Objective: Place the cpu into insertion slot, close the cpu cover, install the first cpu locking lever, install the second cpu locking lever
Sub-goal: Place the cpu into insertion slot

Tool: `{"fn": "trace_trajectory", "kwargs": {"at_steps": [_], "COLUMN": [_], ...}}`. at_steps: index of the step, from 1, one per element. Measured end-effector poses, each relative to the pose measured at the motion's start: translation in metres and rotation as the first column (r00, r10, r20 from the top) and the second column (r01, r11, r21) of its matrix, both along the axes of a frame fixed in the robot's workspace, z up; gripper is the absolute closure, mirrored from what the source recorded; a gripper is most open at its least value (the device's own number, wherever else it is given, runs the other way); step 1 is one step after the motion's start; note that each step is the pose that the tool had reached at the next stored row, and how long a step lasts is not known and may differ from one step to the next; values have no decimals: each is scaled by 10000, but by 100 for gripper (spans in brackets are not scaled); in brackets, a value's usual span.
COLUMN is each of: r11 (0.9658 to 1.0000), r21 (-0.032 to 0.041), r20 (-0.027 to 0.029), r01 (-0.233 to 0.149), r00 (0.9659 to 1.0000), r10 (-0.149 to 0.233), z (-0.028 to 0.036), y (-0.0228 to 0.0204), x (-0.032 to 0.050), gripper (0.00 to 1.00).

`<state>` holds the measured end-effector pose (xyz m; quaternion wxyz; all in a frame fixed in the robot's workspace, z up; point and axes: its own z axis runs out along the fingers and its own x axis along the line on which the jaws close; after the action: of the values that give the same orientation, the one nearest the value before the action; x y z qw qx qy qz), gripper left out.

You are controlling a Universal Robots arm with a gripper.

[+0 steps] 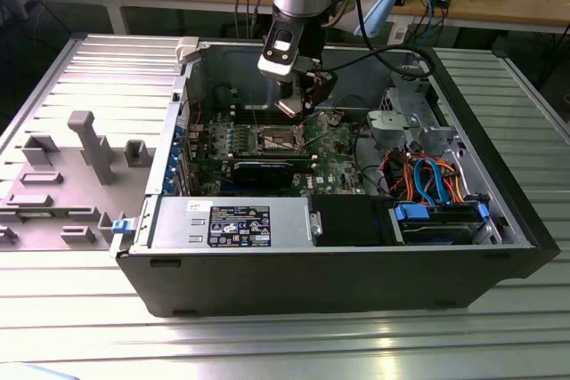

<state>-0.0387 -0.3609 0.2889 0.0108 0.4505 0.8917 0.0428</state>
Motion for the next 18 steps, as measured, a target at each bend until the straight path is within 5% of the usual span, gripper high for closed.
{"fn": "trace_trajectory", "kwargs": {"at_steps": [18], "r11": [9997], "r21": [0], "r20": [0], "r01": [227], "r00": [9997], "r10": [-227], "z": [-3], "y": [0], "x": [0], "gripper": [45]}}
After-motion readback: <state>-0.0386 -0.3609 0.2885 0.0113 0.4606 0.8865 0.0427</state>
